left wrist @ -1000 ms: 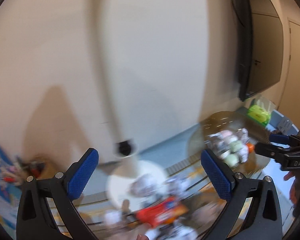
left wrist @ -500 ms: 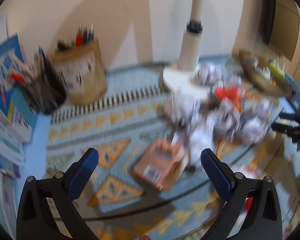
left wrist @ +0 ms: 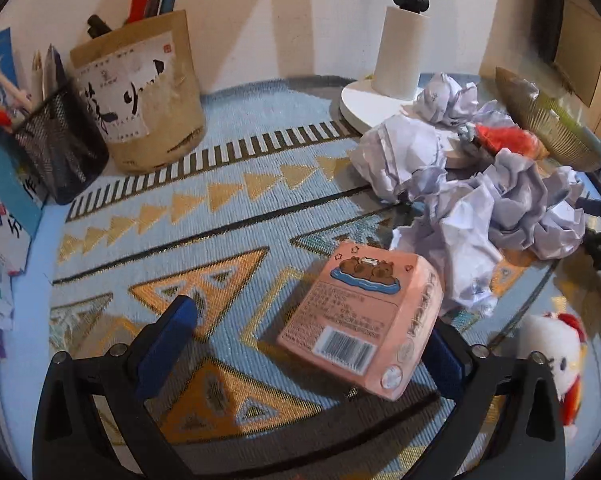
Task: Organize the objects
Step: 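Grasp the pink juice carton with the left tool while the right tool grasps crumpled paper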
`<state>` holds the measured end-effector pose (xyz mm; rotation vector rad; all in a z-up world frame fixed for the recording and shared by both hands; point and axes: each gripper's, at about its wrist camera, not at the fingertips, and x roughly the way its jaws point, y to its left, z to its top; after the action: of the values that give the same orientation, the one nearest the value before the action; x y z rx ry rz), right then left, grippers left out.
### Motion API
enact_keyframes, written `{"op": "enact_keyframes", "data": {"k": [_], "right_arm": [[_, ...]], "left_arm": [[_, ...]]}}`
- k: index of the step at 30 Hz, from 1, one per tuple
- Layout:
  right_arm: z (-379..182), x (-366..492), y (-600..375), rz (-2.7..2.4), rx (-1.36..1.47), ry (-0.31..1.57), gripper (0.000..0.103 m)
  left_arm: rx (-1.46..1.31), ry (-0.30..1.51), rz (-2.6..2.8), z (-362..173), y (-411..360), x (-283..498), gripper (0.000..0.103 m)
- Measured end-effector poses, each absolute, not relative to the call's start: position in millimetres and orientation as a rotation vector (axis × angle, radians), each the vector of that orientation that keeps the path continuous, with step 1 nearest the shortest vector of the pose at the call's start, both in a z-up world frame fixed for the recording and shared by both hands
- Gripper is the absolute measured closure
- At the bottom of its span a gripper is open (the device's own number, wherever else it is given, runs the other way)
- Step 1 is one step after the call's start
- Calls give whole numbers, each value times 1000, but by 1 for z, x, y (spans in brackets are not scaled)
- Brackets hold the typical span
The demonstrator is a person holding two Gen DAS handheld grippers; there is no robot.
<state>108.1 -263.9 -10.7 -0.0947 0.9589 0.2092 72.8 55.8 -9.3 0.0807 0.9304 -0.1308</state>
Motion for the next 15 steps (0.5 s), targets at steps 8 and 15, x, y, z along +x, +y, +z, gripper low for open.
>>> {"op": "enact_keyframes", "data": {"k": [8,15], "right_arm": [[-14,120,-260,195,-117,938,0],[-15,121,-260,195,-118,938,0]], "left_arm": [[53,931,-79,-9,59,79,0],[54,931,-80,-9,59,79,0]]}}
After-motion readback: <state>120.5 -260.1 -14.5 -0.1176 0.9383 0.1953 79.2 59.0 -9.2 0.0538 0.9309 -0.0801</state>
